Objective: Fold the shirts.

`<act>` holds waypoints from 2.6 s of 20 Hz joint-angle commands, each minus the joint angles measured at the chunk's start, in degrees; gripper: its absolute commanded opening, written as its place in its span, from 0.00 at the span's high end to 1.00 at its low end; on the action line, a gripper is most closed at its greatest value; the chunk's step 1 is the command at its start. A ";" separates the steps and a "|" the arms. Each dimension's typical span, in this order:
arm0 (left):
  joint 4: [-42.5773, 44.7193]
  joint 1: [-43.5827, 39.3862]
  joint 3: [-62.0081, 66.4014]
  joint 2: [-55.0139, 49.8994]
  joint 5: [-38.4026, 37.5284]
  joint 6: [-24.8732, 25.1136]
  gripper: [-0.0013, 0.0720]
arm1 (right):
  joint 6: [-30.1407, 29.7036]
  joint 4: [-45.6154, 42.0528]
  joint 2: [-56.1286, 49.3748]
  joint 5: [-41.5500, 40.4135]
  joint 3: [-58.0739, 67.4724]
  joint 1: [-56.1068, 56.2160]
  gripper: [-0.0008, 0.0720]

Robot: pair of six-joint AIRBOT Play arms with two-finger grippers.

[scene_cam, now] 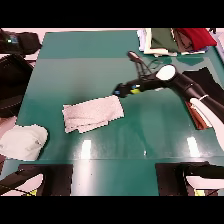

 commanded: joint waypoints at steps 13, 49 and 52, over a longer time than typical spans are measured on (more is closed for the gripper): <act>-0.66 -8.07 -0.04 -3.87 -0.31 1.84 0.95 | 0.92 13.42 -28.74 10.54 13.77 6.36 0.41; -5.42 -20.55 -0.04 -5.73 6.69 -0.13 0.95 | 0.33 -4.33 -10.21 2.27 45.29 -48.72 0.97; -5.40 -20.55 -0.04 -5.73 5.84 -0.11 0.95 | -3.13 -4.35 -8.94 4.48 46.05 -49.72 0.97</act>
